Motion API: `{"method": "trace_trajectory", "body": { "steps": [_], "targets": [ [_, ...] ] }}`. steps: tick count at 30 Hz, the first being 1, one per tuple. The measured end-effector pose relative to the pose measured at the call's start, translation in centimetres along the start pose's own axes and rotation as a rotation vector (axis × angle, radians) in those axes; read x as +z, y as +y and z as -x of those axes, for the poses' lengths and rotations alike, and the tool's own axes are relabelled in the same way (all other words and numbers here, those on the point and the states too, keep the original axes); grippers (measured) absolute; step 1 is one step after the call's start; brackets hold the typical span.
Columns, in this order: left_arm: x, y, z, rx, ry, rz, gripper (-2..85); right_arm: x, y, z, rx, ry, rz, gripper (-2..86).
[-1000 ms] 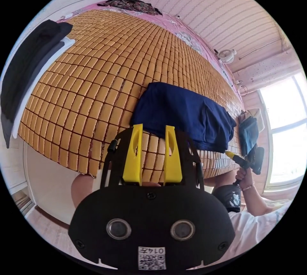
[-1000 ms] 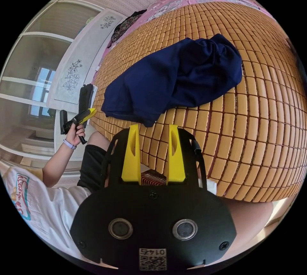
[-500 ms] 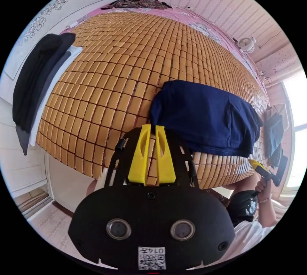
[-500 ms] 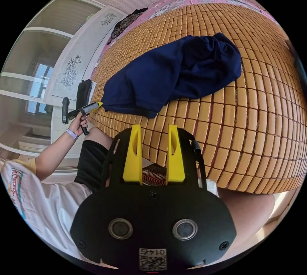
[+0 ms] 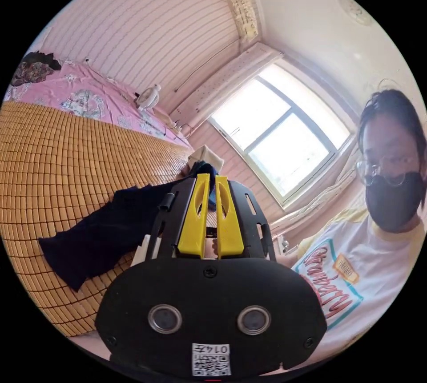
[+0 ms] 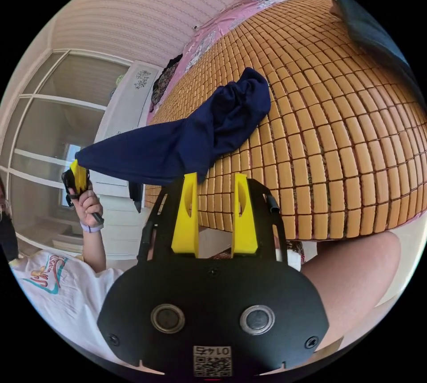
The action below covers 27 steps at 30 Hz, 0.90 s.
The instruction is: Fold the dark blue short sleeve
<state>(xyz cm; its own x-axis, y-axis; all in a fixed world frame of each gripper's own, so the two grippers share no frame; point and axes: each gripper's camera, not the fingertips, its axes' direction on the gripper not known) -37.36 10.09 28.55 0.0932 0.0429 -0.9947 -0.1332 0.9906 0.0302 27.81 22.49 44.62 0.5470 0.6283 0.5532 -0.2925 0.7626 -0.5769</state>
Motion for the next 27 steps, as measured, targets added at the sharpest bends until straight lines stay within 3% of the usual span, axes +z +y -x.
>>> {"method": "trace_trajectory", "body": {
  "steps": [3, 5, 8, 13, 20, 27],
  "targets": [
    [-6.9, 0.5, 1.8, -0.090, -0.141, -0.151, -0.4, -1.4, 0.5, 0.0, -0.001, -0.023, -0.063, 11.8],
    [-12.6, 2.8, 4.6, -0.220, -0.421, -0.221, -0.4, -1.8, 0.8, 0.1, -0.012, -0.019, -0.078, 11.8],
    [-17.7, 6.9, 8.8, -0.443, -0.629, -0.287, -0.4, -1.4, 1.4, 0.2, -0.031, 0.010, -0.063, 11.8],
    [-19.2, 11.9, 14.2, -0.701, -0.739, -0.160, -0.4, 2.9, 2.3, 1.3, -0.074, 0.070, 0.073, 12.2],
    [-18.0, 12.9, 13.5, -0.655, -0.754, -0.071, -0.2, 8.4, 3.6, 5.2, -0.175, 0.091, 0.224, 12.5],
    [-17.5, 13.6, 11.6, -0.584, -0.804, 0.001, -0.1, 14.0, 4.9, 13.9, -0.437, 0.193, 0.278, 11.8]
  ]
}}
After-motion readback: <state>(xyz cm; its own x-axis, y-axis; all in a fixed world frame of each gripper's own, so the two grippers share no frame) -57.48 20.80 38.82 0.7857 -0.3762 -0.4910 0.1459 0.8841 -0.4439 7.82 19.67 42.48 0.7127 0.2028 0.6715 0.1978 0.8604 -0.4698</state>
